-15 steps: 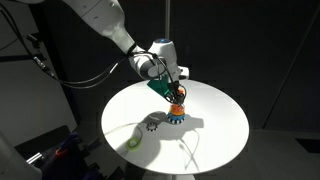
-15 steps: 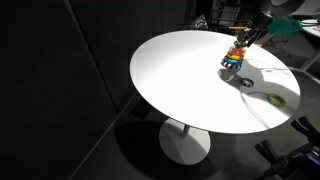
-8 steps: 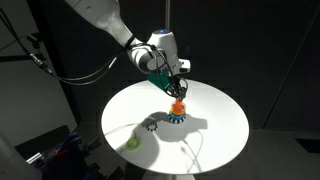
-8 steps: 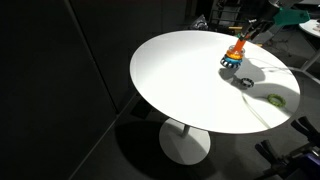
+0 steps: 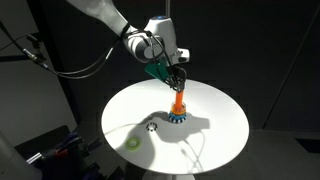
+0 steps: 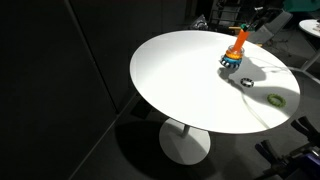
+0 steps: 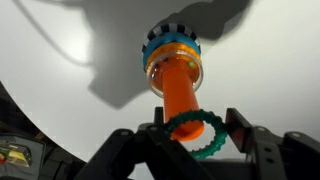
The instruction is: Put the green ring on the table
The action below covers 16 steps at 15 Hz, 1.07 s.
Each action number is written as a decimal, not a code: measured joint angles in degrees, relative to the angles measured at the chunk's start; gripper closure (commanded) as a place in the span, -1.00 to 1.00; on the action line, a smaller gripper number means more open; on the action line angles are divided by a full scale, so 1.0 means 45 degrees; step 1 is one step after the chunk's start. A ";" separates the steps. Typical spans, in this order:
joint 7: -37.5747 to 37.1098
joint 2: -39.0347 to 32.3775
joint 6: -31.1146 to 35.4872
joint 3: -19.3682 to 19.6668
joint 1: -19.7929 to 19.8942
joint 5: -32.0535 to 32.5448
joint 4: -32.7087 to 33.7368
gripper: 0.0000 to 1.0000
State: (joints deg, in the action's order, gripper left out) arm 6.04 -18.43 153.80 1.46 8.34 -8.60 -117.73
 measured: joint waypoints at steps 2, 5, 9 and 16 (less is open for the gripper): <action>0.0131 0.0393 -0.0198 -0.0086 0.0012 -0.0237 -0.0122 0.23; 0.0457 0.0951 -0.0497 -0.0171 0.0013 -0.0540 -0.0422 0.23; 0.1024 0.1509 -0.1377 -0.0180 0.0022 -0.0723 -0.0932 0.23; 0.1601 0.1656 -0.3051 0.0058 0.0026 -0.0706 -0.1586 0.23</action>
State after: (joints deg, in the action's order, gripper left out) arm 13.25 -10.98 140.07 1.72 8.46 -11.78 -124.87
